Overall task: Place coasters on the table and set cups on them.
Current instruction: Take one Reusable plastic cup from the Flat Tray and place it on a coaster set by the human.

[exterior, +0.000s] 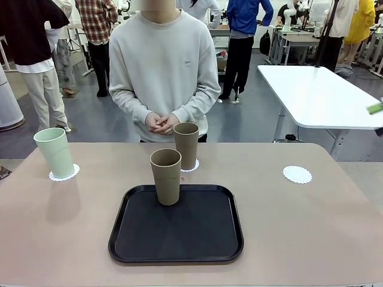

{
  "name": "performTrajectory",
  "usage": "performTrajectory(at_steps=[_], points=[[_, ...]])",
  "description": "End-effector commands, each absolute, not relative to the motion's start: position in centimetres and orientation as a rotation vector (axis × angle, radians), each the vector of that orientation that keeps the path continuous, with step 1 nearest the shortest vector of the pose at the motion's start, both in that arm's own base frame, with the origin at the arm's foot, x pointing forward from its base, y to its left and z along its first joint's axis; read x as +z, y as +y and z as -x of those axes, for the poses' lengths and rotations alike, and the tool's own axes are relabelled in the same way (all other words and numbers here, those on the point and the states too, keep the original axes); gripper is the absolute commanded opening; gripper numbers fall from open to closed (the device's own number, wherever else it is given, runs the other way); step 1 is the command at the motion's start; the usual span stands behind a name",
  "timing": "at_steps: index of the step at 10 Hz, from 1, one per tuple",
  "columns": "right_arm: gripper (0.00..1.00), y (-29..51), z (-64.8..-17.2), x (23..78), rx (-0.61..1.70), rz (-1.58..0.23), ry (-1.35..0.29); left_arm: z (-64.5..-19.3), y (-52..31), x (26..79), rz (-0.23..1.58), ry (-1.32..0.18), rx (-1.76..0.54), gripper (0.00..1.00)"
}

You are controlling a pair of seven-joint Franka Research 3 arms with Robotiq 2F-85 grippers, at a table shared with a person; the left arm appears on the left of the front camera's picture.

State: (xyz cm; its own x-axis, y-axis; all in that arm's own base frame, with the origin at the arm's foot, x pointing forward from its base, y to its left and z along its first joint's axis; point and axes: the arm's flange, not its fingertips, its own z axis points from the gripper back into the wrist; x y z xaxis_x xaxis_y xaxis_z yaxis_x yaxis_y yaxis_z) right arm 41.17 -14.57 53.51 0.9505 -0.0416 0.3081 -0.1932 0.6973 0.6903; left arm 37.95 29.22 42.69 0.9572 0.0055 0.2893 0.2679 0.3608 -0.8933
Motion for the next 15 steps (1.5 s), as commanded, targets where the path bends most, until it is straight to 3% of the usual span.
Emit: performTrajectory(at_steps=[1,5,10,15], points=[[1.00,-12.2,-45.2,56.5,0.175,-0.632,-0.281,-37.8,29.4,42.9,1.203,-0.257,-0.175,1.00],[1.00,2.6,-46.1,63.0,0.588,-0.343,-0.310,-37.8,29.4,42.9,1.203,-0.257,-0.175,1.00],[1.00,16.0,-43.6,53.9,0.921,-0.141,-0.070,-37.8,29.4,42.9,1.203,-0.257,-0.175,1.00],[1.00,18.2,-42.1,46.9,1.011,-0.235,-0.005,-37.8,29.4,42.9,1.203,-0.257,-0.175,1.00]])
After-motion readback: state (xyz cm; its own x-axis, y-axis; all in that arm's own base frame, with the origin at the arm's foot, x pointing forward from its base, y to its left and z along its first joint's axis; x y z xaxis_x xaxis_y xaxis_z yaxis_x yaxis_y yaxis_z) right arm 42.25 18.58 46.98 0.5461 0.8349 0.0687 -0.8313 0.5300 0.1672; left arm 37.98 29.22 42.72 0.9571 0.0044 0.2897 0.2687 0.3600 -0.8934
